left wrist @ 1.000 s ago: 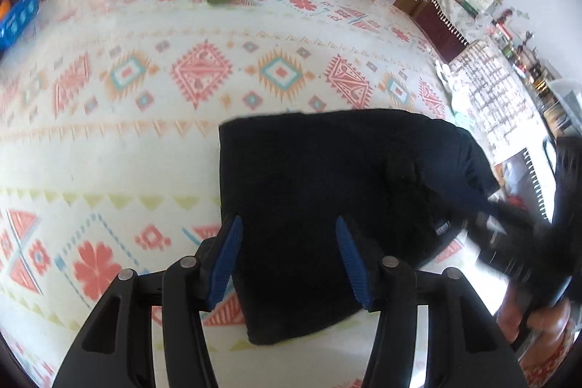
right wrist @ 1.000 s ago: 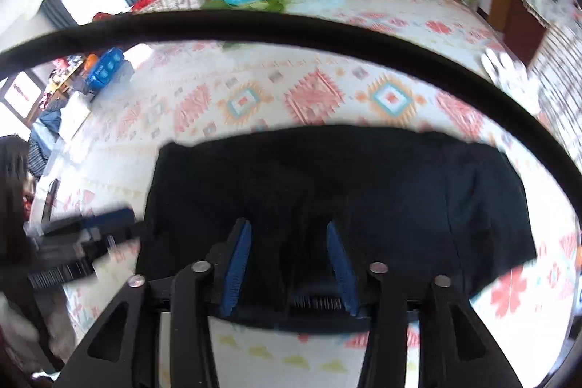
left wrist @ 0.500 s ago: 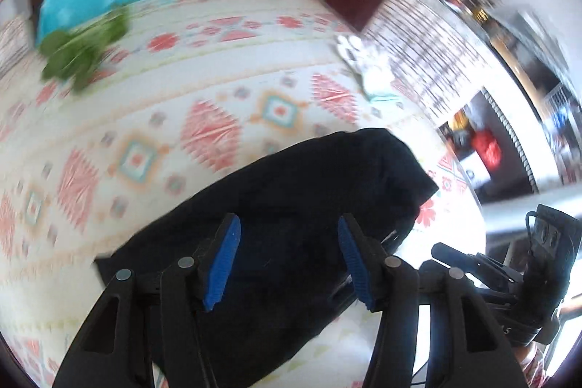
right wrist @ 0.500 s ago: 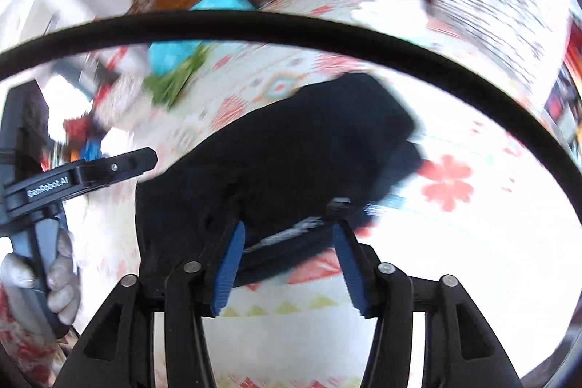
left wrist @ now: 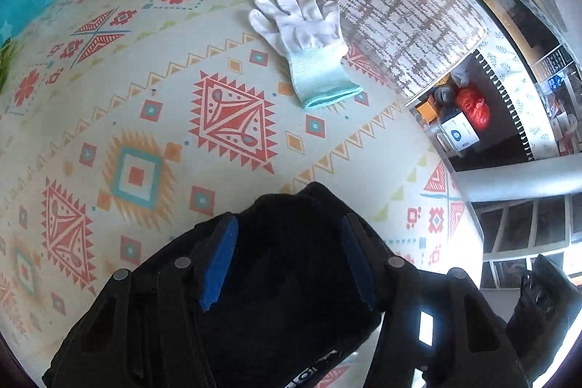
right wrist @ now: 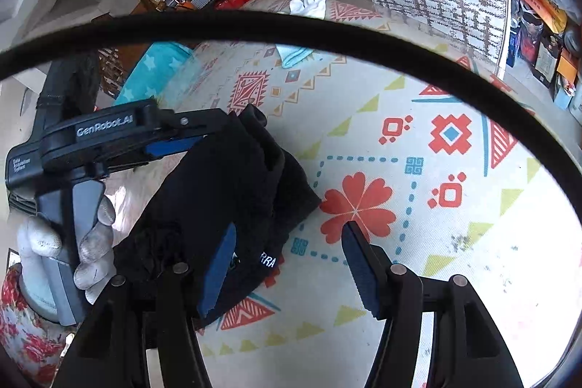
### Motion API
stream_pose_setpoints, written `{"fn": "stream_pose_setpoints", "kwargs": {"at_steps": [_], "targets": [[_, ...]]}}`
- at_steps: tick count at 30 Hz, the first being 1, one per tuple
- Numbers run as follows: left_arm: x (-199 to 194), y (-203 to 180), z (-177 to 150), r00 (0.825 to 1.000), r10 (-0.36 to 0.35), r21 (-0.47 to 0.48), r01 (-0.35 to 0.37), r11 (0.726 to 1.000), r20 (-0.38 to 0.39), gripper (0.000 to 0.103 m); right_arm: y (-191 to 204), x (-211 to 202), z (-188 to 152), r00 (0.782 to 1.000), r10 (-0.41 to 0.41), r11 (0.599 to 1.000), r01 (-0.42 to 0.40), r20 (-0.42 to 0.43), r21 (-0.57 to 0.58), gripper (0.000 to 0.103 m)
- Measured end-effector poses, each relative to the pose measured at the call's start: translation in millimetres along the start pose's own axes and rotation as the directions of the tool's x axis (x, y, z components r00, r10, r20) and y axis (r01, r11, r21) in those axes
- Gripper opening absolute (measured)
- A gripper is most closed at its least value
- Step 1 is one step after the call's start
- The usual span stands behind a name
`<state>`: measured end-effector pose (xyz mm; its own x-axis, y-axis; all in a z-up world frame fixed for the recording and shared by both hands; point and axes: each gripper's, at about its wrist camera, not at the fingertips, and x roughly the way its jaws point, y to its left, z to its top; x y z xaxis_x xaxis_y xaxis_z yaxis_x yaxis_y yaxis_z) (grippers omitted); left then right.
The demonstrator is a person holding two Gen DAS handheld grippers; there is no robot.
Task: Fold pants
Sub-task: 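Hold the folded pants bundle with both grippers pressed together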
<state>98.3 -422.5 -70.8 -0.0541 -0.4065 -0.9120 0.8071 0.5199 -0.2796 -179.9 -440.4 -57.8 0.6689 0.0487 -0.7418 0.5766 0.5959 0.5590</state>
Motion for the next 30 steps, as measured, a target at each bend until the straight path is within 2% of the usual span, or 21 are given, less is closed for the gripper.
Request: {"fn": "stream_pose_setpoints", "kwargs": {"at_steps": [3,6,11,15,17,18,19,20,21,22,26,30], "targets": [[6.9,-2.2,9.4,1.0,0.001,0.005,-0.001,1.0,-0.005,0.058,3.2,6.1,2.4,1.0,0.006,1.0,-0.006,0.0,-0.001,0.065],[19.2,-2.3,16.4,0.999,-0.027,0.001,0.027,1.0,-0.047,0.058,3.2,15.7,10.2,1.0,0.006,1.0,-0.006,-0.004,0.004,0.066],[36.3,-6.4,20.2,0.997,-0.018,0.022,0.019,1.0,-0.077,0.058,6.4,24.2,15.8,1.0,0.016,1.0,-0.016,0.007,0.009,0.066],[41.2,-12.4,20.8,0.997,-0.001,0.056,0.006,0.998,-0.076,0.066,15.7,29.1,14.4,0.999,0.025,1.0,-0.025,0.024,-0.004,0.068],[43.0,-18.3,20.2,0.997,0.022,0.08,-0.016,0.997,-0.079,0.067,21.5,30.5,12.3,0.999,0.012,1.0,-0.011,0.038,-0.016,0.069],[44.4,-22.2,19.0,0.995,0.046,0.105,-0.037,0.994,-0.084,0.066,24.1,31.1,10.9,0.999,0.005,1.0,-0.004,0.045,-0.021,0.069],[45.3,-28.6,17.3,0.993,0.09,0.144,-0.077,0.987,-0.082,0.044,25.0,32.4,11.4,0.999,0.002,1.0,-0.001,0.047,-0.027,0.069],[45.1,-33.1,15.6,0.989,0.132,0.171,-0.118,0.978,-0.072,0.038,25.7,33.3,11.6,0.999,0.003,1.0,-0.002,0.043,-0.03,0.063],[44.6,-35.8,14.5,0.988,0.141,0.186,-0.126,0.974,-0.07,0.03,24.9,35.4,12.4,0.999,0.013,1.0,-0.012,0.029,-0.027,0.05],[41.6,-37.6,13.1,0.989,0.134,0.194,-0.119,0.974,-0.066,0.027,20.5,41.7,13.5,0.999,0.045,0.999,-0.045,-0.021,-0.004,0.026],[20.7,-38.6,11.3,0.995,0.096,0.185,-0.088,0.979,-0.036,0.023,10.3,36.2,14.5,0.993,0.111,0.992,-0.108,-0.038,0.062,0.024],[-8.4,-39.6,7.8,0.997,0.072,0.169,-0.073,0.983,0.012,0.022,24.8,19.1,16.0,0.991,0.129,0.992,-0.128,-0.027,0.006,0.024]]}}
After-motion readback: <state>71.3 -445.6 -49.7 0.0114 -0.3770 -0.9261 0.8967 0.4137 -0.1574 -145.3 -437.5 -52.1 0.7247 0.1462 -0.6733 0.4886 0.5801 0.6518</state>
